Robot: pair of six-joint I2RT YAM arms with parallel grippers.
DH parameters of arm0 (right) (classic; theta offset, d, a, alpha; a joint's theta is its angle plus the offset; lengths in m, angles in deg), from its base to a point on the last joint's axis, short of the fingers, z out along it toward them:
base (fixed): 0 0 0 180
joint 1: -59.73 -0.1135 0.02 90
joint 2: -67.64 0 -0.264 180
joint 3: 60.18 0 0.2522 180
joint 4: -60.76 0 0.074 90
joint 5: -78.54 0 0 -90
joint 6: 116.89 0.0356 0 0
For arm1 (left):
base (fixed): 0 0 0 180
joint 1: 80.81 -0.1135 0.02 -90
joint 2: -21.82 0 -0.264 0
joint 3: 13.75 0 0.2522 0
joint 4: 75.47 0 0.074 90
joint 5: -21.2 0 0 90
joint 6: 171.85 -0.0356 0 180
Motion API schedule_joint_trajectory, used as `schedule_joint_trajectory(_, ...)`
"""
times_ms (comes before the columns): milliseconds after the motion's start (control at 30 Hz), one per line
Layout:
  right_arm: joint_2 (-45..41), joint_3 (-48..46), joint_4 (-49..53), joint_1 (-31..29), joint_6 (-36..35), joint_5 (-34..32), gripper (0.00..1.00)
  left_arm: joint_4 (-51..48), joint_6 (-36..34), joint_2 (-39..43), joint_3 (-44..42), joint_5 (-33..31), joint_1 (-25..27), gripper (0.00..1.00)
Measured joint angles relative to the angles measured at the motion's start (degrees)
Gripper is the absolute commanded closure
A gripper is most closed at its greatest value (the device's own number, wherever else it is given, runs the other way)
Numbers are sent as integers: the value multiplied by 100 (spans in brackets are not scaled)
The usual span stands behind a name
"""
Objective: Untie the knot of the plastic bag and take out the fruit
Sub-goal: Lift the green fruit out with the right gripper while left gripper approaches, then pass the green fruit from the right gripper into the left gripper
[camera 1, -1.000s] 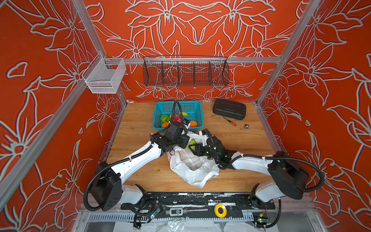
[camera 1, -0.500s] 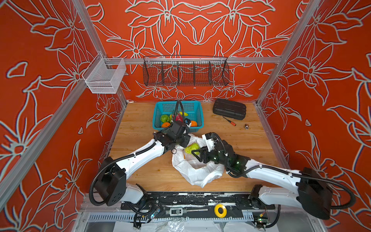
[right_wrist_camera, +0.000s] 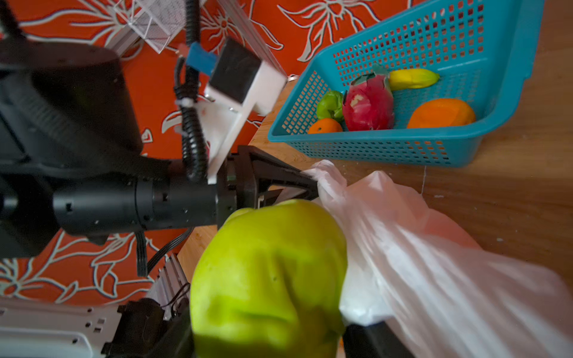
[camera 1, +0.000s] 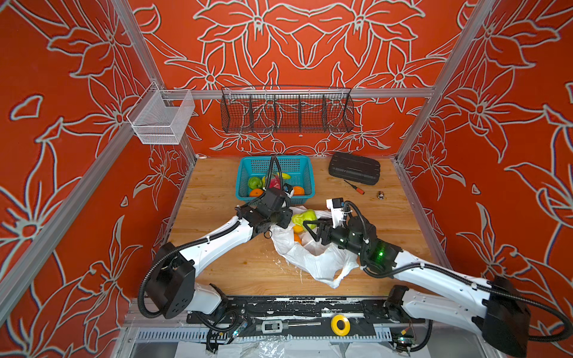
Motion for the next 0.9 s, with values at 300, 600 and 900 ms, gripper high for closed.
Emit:
schedule_joint_trajectory(300, 581, 136, -208, 293, 767, 417, 54, 205, -83, 1139, -804, 175, -48, 37)
schedule_joint_trajectory(600, 629, 232, -24, 542, 866, 839, 53, 929, -2411, 2946, -1567, 1818, 37, 21)
schedule_joint_trajectory(900, 396, 249, 236, 577, 863, 1250, 53, 859, -4610, 2627, -1279, 2391, 50, 15)
